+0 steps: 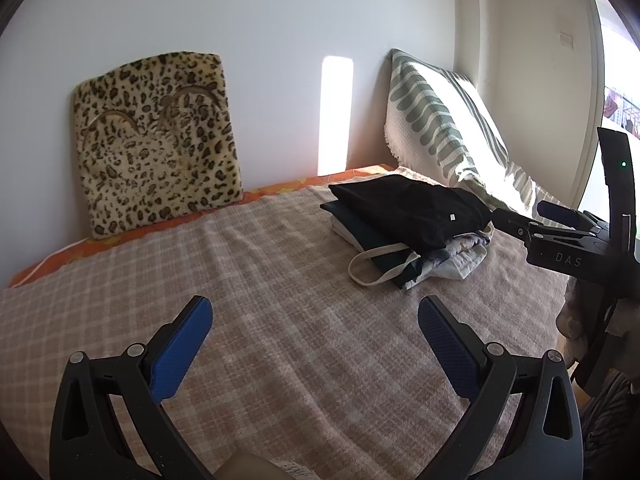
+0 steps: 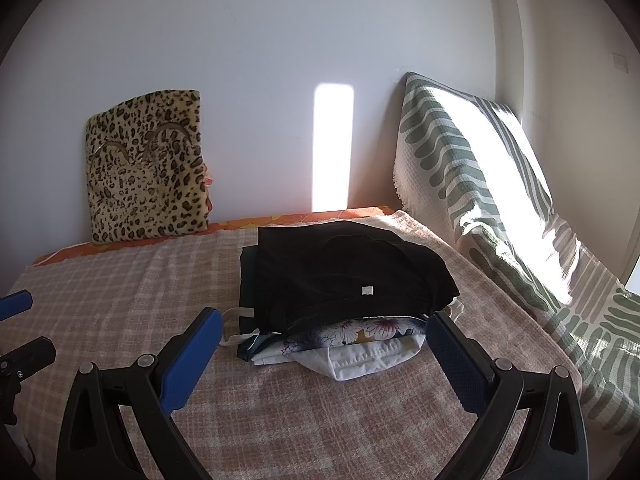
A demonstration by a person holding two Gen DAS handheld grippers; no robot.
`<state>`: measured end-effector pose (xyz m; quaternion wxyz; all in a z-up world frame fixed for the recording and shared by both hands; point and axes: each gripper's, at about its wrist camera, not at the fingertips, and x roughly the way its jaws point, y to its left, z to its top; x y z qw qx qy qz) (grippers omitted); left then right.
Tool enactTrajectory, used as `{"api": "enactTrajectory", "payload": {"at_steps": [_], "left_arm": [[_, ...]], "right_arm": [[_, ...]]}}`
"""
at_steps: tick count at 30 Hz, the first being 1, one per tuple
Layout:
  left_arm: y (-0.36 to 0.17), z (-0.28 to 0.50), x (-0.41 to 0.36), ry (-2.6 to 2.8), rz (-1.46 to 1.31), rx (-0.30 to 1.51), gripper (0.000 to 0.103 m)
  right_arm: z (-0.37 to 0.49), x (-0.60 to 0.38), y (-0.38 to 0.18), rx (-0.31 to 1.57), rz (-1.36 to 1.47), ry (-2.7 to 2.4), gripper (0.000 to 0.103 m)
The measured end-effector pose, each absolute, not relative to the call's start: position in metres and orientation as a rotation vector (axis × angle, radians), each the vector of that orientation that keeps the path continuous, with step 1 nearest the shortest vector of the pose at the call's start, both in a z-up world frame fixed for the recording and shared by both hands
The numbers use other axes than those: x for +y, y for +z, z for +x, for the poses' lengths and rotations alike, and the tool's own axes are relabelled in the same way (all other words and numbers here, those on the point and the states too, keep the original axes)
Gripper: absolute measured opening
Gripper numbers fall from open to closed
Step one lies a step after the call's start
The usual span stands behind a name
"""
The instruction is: Fold small clothes
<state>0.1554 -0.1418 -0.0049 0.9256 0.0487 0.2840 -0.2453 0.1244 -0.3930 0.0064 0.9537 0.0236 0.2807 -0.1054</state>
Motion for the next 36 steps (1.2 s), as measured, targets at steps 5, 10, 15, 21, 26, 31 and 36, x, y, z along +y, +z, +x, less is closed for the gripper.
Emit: {"api": "enactTrajectory", "payload": {"at_steps": [5, 10, 15, 21, 26, 31, 36], "left_arm": [[-0.0033, 0.1531, -0.1425, -0.504, 0.104, 0.576, 0.102], [0.0010, 0.1503, -0.1443, -0.503, 0.122, 0.556, 0.102], [0.0002, 0.1498, -0.1451, -0.505, 0.122, 0.561, 0.102], [-0.0010, 0.1489, -0.1464, -0.501, 0.125, 0.569, 0.102], [-0.0012, 0.1496, -0.1456, -0.500, 0.127, 0.573, 0.102], [-0.0024, 0.1509, -0.1415, -0.490, 0.137, 0.578, 0.102], [-0.0007, 0.1527, -0.1375, -0.483, 0.135, 0.577, 0.102]], "right_arm": [[0.1242, -0.3927, 0.0064, 0.573, 0.047, -0.214, 0.103], [0.1258, -0.3943, 0.0063, 0.572, 0.046, -0.210, 0.103], [0.1253, -0.3944, 0.0061, 0.572, 0.047, -0.211, 0.103], [0.1242, -0.3936, 0.0063, 0.569, 0.044, -0.216, 0.103], [0.1248, -0.3940, 0.0062, 0.570, 0.045, -0.217, 0.103], [0.1245, -0.3933, 0.0066, 0.570, 0.044, -0.218, 0.103], [0.1240, -0.3928, 0.0064, 0.571, 0.044, -0.220, 0.103]]}}
